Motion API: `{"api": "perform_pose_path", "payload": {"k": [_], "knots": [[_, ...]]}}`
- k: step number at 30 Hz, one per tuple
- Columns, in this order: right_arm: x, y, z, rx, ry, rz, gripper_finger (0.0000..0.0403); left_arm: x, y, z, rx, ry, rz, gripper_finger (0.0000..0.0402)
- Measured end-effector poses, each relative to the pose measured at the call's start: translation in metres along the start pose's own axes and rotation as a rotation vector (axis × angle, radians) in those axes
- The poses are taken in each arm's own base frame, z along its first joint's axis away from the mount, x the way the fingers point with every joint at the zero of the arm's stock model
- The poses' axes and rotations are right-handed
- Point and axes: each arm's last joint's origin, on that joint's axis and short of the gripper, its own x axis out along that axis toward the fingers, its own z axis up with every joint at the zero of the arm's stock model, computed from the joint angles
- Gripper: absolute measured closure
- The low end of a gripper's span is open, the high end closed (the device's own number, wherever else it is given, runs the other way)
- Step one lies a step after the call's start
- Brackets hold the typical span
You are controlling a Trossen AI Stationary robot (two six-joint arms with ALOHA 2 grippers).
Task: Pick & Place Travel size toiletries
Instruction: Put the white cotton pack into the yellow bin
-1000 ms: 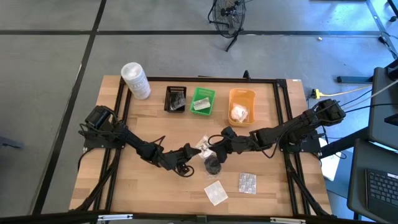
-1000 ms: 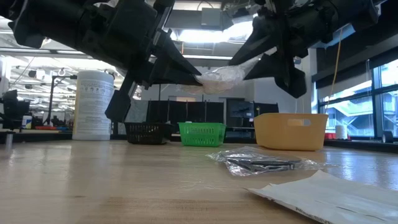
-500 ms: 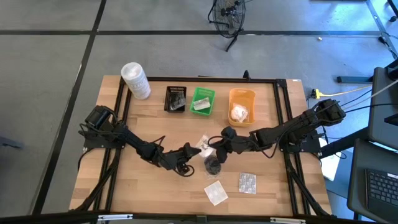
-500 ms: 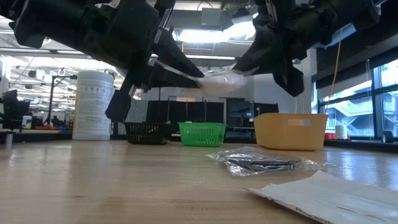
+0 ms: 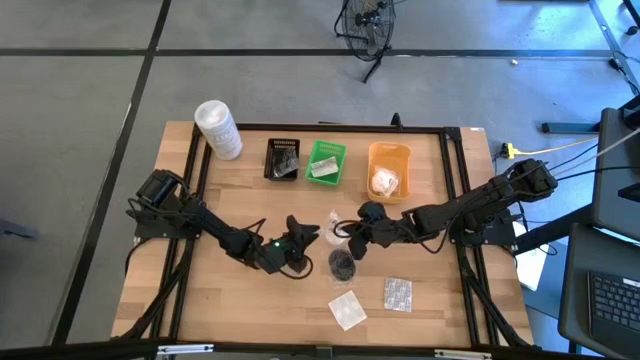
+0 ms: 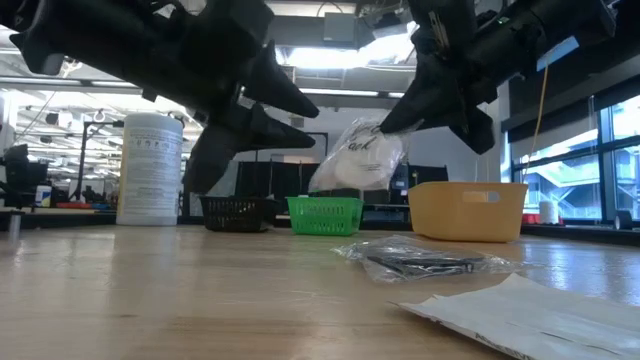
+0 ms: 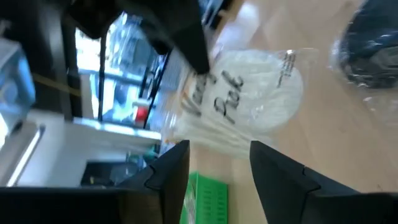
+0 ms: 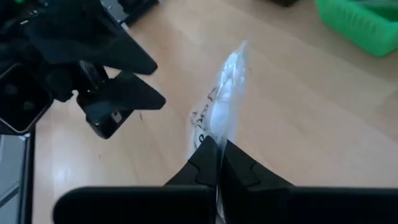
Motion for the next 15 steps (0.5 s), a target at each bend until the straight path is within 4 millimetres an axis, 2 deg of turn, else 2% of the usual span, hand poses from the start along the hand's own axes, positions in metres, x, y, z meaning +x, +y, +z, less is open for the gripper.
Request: {"api": "perform_pose_path", "payload": {"k": [6,15], "knots": [[-0.017,-0.004,0.010,-0.035,-0.038,-0.055,0.0401,0.000,0.001,-0.001,-0.115,0.037,0.035,0.0238],[-0.056,-0.016,0.029,-0.077,-0.141,-0.172,0.0401,0.009,0.002,-0.010,-0.164,0.079,0.019,0.0265]]}}
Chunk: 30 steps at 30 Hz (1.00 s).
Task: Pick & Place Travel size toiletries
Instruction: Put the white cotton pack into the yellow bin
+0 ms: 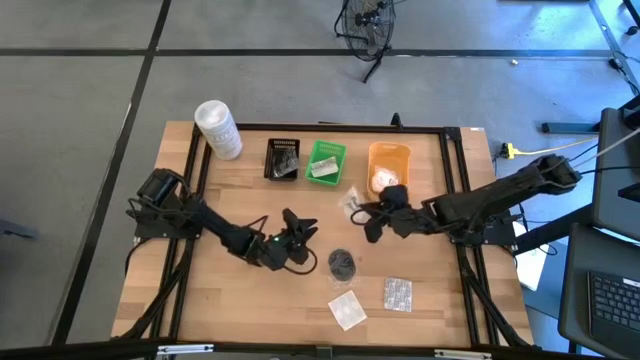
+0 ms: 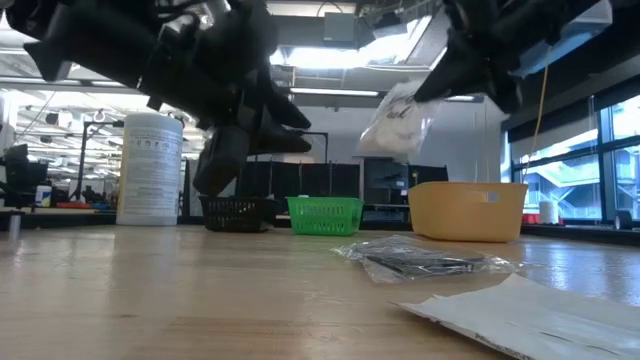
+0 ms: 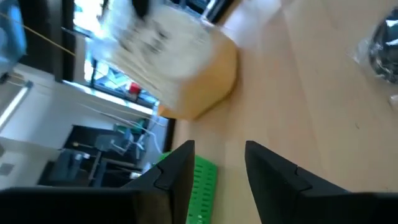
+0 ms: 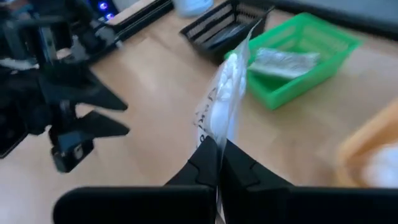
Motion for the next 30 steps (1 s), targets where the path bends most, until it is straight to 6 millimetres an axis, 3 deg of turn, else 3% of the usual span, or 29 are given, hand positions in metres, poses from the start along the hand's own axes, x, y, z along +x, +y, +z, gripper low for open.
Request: {"api": "perform_pose_path", "payload": {"k": [5,12,20,30], "knots": [[-0.018,-0.014,0.011,-0.016,-0.061,-0.080,0.0401,0.008,0.002,-0.008,-0.057,0.008,-0.090,0.0283],[-0.029,-0.041,0.022,-0.035,-0.091,-0.245,0.0401,0.010,0.025,-0.007,-0.224,-0.086,-0.311,0.0305],[-0.020,-0.065,0.031,0.003,-0.043,-0.360,0.0401,0.005,0.047,-0.008,-0.291,-0.141,-0.515,0.0319],[-0.004,-0.097,0.048,0.193,0.043,-0.423,0.0401,0.001,0.045,-0.009,-0.272,-0.138,-0.554,0.0322]]}}
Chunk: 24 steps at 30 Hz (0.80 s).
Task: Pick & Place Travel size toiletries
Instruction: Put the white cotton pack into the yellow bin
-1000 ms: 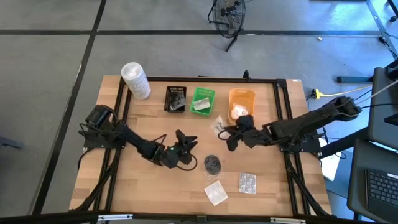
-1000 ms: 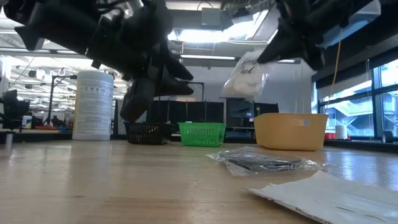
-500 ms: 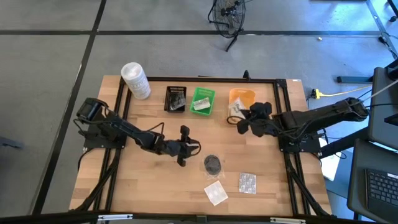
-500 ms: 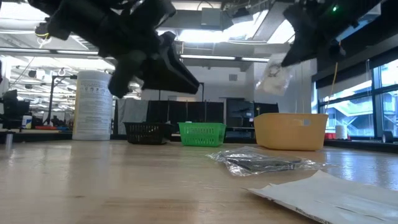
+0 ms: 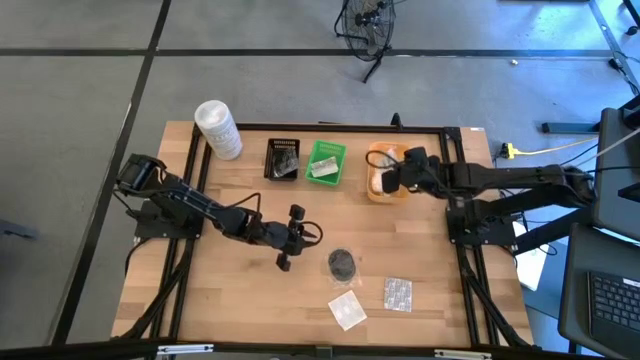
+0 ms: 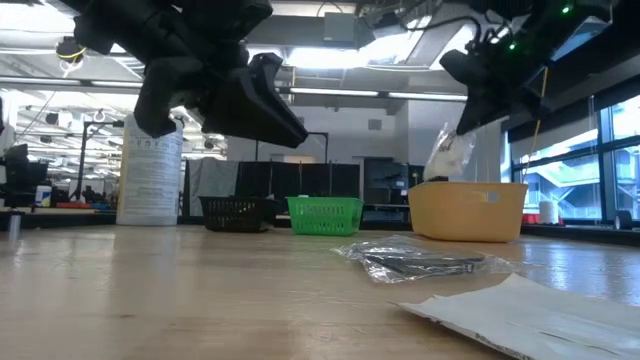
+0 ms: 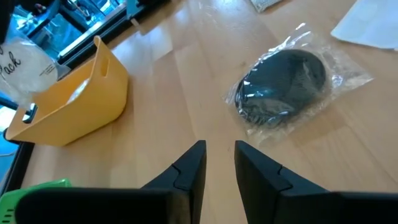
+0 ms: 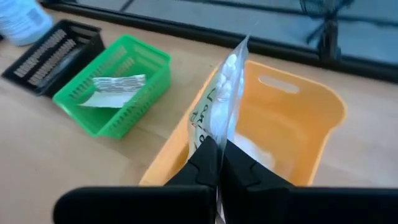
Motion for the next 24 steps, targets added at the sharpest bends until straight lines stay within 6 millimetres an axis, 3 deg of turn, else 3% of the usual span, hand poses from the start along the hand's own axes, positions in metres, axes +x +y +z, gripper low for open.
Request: {"api": "perform_pose_path", "payload": {"k": [10,19,24], "knots": [[0.017,-0.014,0.013,0.121,0.070,-0.033,0.0399,0.000,0.000,0.000,0.018,0.001,-0.005,0.0327],[0.039,-0.006,0.011,0.123,0.130,-0.021,0.0398,-0.001,-0.009,0.002,0.116,-0.111,-0.283,0.0327],[0.045,-0.008,0.011,0.117,0.145,-0.047,0.0387,-0.001,-0.008,0.002,0.112,-0.107,-0.276,0.0327]]}}
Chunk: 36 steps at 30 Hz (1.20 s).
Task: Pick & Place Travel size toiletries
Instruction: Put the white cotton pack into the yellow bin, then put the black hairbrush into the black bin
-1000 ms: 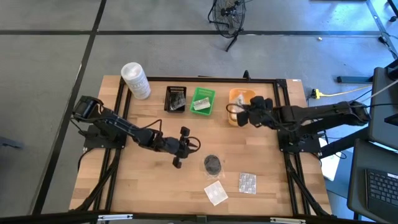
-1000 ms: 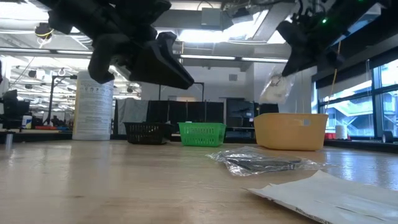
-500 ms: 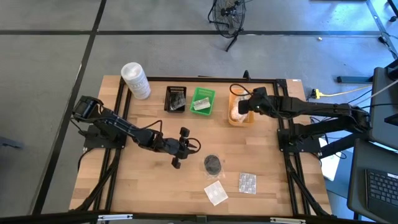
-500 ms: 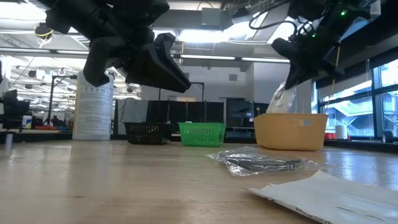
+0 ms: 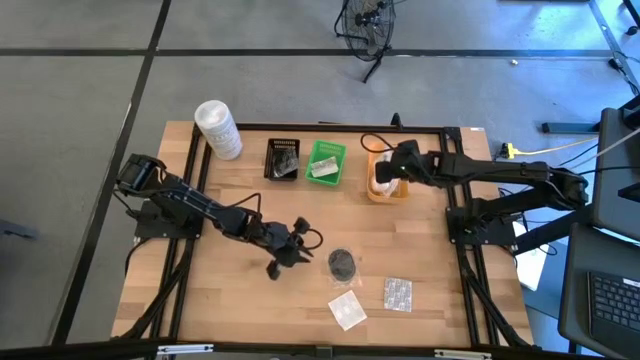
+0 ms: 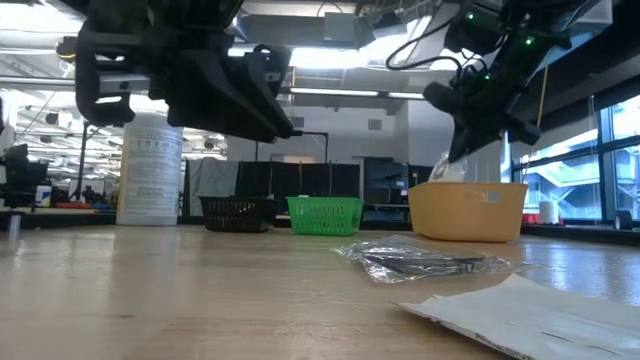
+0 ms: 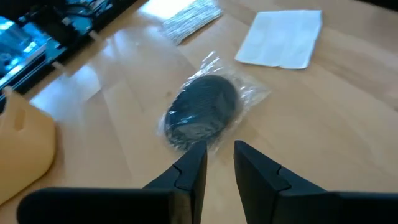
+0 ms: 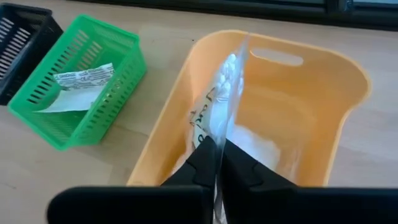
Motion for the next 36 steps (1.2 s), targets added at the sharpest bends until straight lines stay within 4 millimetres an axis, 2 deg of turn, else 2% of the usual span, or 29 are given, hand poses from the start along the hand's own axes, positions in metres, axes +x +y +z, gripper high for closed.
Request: {"api": "perform_pose_path", "payload": {"k": [5,12,19,25,36], "knots": [[0.001,-0.001,0.002,0.005,0.015,0.004,0.0348,0.000,0.001,0.000,0.027,0.018,0.035,0.0326],[0.000,-0.001,0.002,-0.058,0.030,0.024,0.0259,0.000,0.001,0.000,0.058,0.018,0.035,0.0295],[-0.018,-0.004,0.006,-0.100,0.015,0.120,0.0202,0.000,0.001,0.000,0.059,0.018,0.034,0.0251],[-0.036,0.005,-0.007,-0.192,0.013,0.210,0.0193,0.007,-0.004,-0.005,0.097,0.040,0.009,0.0227],[-0.059,0.023,-0.041,-0.317,-0.033,0.262,0.0222,0.035,-0.018,-0.012,0.269,0.012,0.069,0.0225]]}}
